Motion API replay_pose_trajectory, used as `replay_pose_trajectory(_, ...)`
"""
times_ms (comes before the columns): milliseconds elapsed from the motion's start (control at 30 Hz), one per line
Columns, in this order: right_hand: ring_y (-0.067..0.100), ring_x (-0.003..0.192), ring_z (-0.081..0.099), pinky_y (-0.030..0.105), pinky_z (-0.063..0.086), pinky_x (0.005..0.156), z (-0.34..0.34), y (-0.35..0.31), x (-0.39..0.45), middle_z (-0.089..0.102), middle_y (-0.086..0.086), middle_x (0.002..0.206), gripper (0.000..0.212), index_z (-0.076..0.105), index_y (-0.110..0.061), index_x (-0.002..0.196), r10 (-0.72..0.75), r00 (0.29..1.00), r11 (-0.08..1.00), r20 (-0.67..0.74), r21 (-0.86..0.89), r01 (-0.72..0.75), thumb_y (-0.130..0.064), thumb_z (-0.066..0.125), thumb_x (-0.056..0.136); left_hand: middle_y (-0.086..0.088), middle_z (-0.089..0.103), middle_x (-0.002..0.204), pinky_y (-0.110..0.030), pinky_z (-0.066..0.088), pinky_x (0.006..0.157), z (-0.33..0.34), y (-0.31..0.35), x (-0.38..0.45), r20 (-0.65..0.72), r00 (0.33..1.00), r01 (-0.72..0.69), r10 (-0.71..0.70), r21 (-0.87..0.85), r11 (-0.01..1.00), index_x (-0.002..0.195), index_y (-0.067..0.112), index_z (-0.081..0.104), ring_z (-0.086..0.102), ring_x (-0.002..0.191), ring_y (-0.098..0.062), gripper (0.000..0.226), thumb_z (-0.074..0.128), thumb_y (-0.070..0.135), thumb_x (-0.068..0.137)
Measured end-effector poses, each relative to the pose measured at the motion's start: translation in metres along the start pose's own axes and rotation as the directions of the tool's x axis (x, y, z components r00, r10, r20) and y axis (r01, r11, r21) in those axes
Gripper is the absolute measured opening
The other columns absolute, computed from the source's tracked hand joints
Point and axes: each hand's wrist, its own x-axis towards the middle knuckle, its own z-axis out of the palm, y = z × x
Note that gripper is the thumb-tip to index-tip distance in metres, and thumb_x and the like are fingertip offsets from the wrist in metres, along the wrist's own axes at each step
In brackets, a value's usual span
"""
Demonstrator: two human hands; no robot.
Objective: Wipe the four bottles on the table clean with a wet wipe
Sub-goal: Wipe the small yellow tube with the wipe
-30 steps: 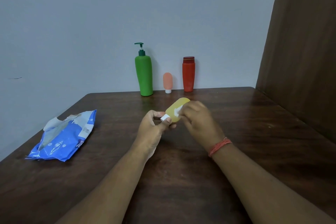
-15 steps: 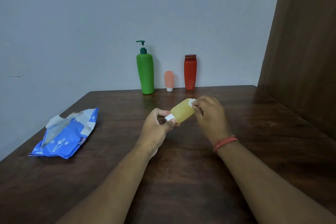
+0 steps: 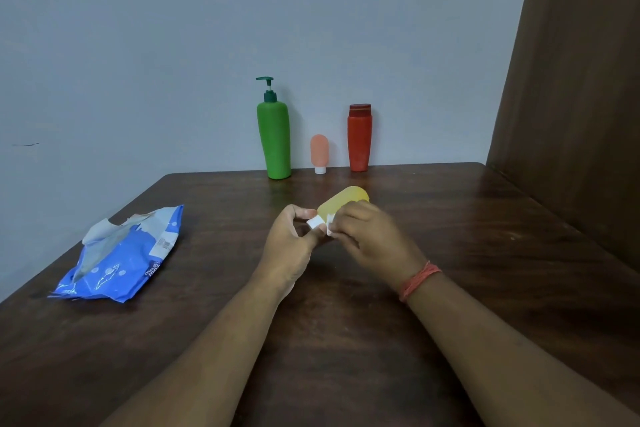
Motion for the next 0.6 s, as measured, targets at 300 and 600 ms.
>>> replay_pose_trajectory(300, 0.017, 0.090, 0.056, 0.014, 0.032, 0.081, -0.007, 0.007, 0.001, 0.068, 0.002, 0.094, 0.006, 0.071, -0.010, 0.090, 0.157, 0.977, 0.987, -0.145, 0.067, -0.149, -0.009, 0.066, 0.087, -0.015, 0.067, 0.112, -0.043, 0.058, 0.091, -0.002, 0.002, -0.003, 0.071, 0.995, -0.078, 0.066, 0.176, 0.981, 0.100, 0.019, 0.056, 0.073, 0.092, -0.021, 0.023, 0.071, 0.005, 0.091)
replay_pose_trajectory(600, 0.013, 0.093, 0.055, 0.017, 0.034, 0.080, -0.011, 0.003, 0.002, 0.071, -0.001, 0.097, 0.008, 0.073, -0.011, 0.090, 0.198, 0.966, 0.980, -0.166, 0.066, -0.190, -0.007, 0.069, 0.085, -0.001, 0.061, 0.103, -0.032, 0.056, 0.077, 0.003, -0.001, -0.001, 0.141, 0.967, -0.254, 0.214, 0.422, 0.870, 0.091, 0.027, 0.049, 0.064, 0.093, -0.017, 0.033, 0.077, 0.010, 0.086)
